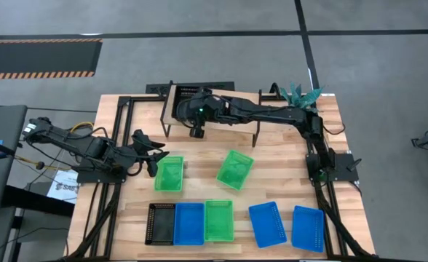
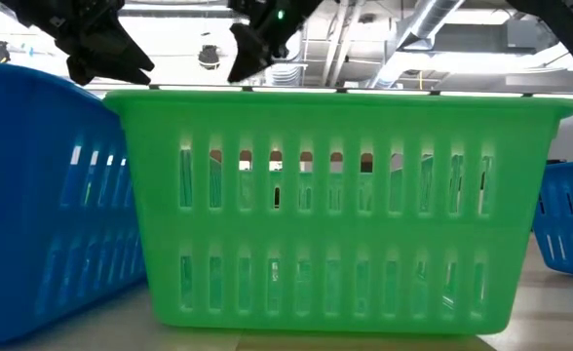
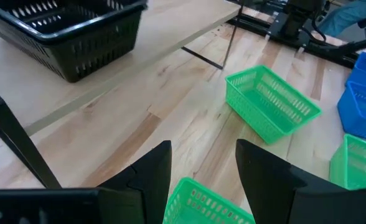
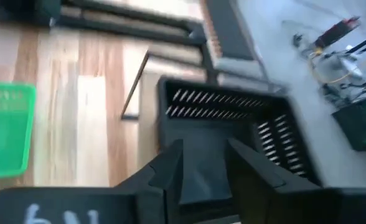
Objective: Stack baskets on shelf by color
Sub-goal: Stack the top black bin on the black bin on the shelf
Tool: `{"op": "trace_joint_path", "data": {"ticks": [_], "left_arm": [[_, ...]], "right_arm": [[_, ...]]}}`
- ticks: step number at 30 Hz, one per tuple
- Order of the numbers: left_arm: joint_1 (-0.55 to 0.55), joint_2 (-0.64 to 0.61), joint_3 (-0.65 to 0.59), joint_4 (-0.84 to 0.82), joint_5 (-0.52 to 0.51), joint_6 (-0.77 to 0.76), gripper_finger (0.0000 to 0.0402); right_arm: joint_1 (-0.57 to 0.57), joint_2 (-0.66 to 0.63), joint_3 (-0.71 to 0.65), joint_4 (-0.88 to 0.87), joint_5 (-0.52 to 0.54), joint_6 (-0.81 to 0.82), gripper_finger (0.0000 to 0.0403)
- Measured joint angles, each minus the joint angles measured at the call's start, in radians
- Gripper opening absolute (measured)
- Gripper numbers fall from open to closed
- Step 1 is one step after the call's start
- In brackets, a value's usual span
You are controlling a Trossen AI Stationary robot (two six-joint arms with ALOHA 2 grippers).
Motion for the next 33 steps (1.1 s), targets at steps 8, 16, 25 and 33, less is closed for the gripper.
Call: {"op": "trace_joint_path", "data": {"ticks": [8,16,25,33], "left_arm": [[0.0,0.0,0.0,-0.051,0.196,-0.013,0.0167],[0.0,0.0,0.0,-0.171,0.209,-0.09,0.0167],[0.0,0.0,0.0,-0.208,0.253,-0.143,0.0167],[-0.003,0.0,0.0,-0.232,0.317,-0.195,0.0167]], "right_arm": [[0.102,-0.006,0.222,-0.277,-0.051,0.16,0.0186],[0.346,0.0,0.152,-0.221,-0.151,0.352,0.0183],[0.575,0.004,-0.125,0.371,-0.103,0.336,0.0178],[0.613,0.214,-0.077,0.594,-0.077,0.281,0.0179]]}}
